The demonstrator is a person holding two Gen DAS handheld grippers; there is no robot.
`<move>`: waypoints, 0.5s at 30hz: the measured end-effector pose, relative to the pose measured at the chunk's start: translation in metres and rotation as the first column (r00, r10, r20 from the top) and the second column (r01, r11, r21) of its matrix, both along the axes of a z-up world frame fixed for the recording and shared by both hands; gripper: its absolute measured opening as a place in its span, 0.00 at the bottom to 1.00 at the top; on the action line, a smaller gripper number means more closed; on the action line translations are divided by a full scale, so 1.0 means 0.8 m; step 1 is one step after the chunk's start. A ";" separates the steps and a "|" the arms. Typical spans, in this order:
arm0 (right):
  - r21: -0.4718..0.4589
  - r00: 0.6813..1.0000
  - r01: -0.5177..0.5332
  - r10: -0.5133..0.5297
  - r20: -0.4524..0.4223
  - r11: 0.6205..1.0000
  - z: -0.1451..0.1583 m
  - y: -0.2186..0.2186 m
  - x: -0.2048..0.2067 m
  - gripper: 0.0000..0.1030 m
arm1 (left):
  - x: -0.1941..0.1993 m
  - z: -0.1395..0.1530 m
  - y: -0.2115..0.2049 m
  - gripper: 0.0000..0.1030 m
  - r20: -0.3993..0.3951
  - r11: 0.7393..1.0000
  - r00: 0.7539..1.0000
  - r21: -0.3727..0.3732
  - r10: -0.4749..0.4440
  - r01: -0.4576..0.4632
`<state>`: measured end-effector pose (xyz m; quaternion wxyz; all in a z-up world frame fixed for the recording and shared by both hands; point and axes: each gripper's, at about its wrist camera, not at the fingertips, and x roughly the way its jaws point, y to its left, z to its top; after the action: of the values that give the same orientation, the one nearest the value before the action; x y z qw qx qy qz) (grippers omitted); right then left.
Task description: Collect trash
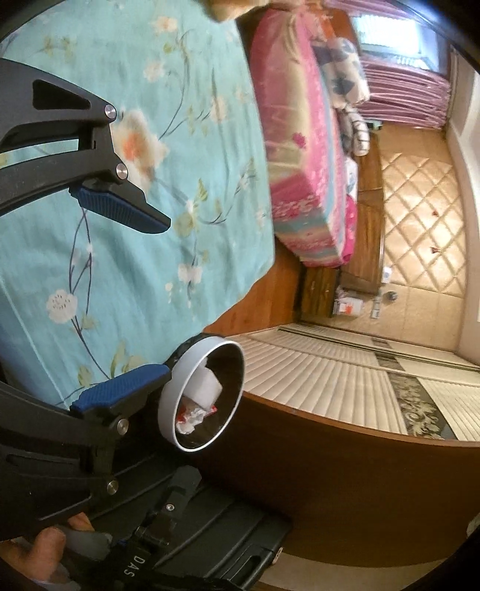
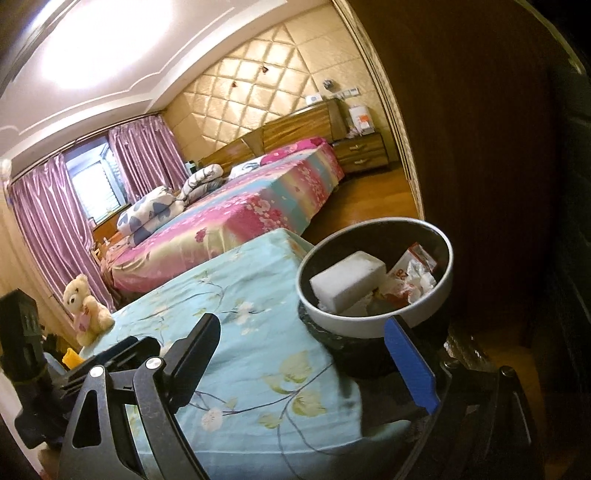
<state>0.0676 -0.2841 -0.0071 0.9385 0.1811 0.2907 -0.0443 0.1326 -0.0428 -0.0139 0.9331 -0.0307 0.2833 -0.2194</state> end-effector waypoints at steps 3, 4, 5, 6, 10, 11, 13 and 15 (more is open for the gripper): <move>-0.055 0.999 0.002 0.001 0.044 0.998 0.017 0.014 -0.006 0.99 | -0.018 0.004 0.006 0.79 0.042 1.000 0.999 0.003 0.019 -0.019; -0.078 0.998 0.002 0.003 0.066 0.997 0.024 0.020 -0.010 1.00 | -0.024 0.005 0.008 0.84 0.061 0.999 0.998 0.006 0.031 -0.031; -0.107 0.996 0.002 0.007 0.088 0.994 0.031 0.025 -0.013 1.00 | -0.030 0.004 0.009 0.89 0.078 0.999 0.996 0.014 0.045 -0.047; -0.134 0.994 0.004 0.010 0.105 0.991 0.036 0.029 -0.016 1.00 | -0.035 0.004 0.013 0.97 0.093 0.998 0.994 0.023 0.061 -0.064; -0.185 0.992 0.013 0.011 0.128 0.983 0.039 0.039 -0.018 1.00 | -0.056 -0.002 0.013 0.99 0.155 0.992 0.982 0.048 0.111 -0.120; -0.187 0.992 0.015 0.010 0.129 0.982 0.037 0.040 -0.019 1.00 | -0.060 -0.004 0.011 0.99 0.162 0.990 0.980 0.053 0.119 -0.129; -0.191 0.991 0.020 0.006 0.132 0.981 0.034 0.042 -0.020 1.00 | -0.065 -0.008 0.010 0.99 0.173 0.988 0.976 0.058 0.133 -0.145; -0.205 0.991 0.026 0.002 0.134 0.978 0.029 0.044 -0.021 1.00 | -0.070 -0.008 0.010 0.99 0.181 0.987 0.973 0.055 0.141 -0.154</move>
<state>0.0511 -0.2486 0.0162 0.9692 0.0872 0.2199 -0.0676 0.0767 -0.0344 -0.0205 0.9687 0.0001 0.2038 -0.1415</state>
